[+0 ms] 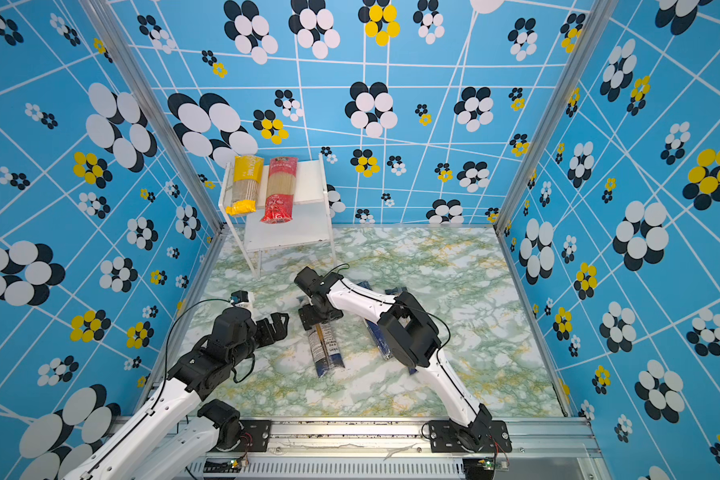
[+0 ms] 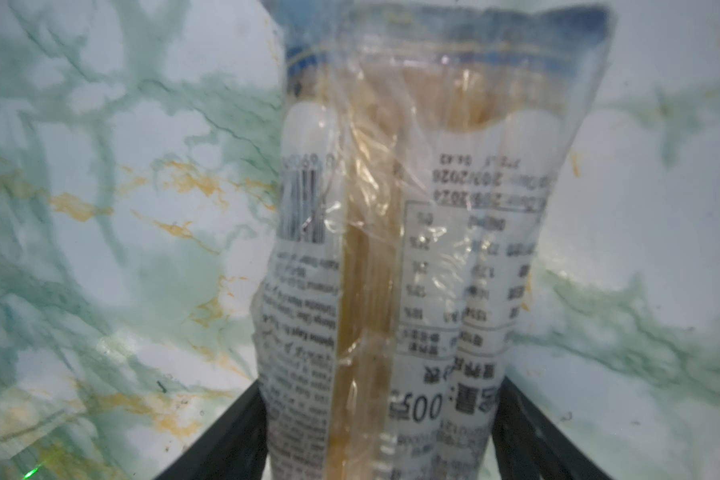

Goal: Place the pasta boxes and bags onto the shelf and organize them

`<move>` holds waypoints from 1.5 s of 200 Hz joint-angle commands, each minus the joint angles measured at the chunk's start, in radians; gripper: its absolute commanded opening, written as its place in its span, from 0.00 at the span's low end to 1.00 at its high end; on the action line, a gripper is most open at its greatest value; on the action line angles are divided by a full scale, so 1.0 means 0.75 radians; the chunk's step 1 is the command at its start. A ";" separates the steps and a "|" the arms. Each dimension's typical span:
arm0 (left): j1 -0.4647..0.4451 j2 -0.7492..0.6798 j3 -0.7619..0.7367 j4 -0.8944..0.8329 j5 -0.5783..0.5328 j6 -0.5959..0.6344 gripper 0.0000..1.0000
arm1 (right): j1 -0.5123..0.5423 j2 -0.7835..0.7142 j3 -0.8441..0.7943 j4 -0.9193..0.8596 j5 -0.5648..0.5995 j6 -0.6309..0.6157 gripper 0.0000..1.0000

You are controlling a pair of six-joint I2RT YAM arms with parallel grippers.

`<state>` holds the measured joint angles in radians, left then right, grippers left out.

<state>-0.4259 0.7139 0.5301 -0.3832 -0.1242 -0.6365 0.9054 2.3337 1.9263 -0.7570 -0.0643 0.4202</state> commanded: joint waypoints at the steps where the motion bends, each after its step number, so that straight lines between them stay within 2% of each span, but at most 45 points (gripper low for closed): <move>1: 0.010 -0.020 -0.017 -0.020 -0.020 -0.012 0.99 | -0.013 0.080 -0.022 -0.084 0.112 0.092 0.77; 37: 0.009 -0.032 -0.020 -0.024 -0.021 -0.019 0.99 | -0.057 0.079 -0.079 -0.022 0.105 0.186 0.71; 76: 0.010 -0.038 -0.024 -0.020 -0.019 -0.021 0.99 | -0.158 0.065 -0.194 0.114 0.018 0.292 0.68; 153: 0.008 0.003 -0.042 0.060 0.042 0.000 0.99 | -0.294 -0.018 -0.328 0.234 0.011 0.367 0.67; 208: -0.023 0.081 -0.091 0.214 0.104 0.040 0.99 | -0.304 -0.061 -0.401 0.319 -0.026 0.396 0.81; 263: -0.121 0.142 -0.091 0.313 0.059 0.099 0.99 | -0.305 -0.172 -0.424 0.296 0.060 0.343 0.87; 300: -0.173 0.185 -0.100 0.388 0.024 0.122 0.99 | -0.307 -0.261 -0.391 0.202 0.131 0.270 0.89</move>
<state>-0.5320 0.8326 0.4774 -0.1596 -0.0780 -0.5785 0.6899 2.1849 1.6444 -0.4503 -0.0532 0.6662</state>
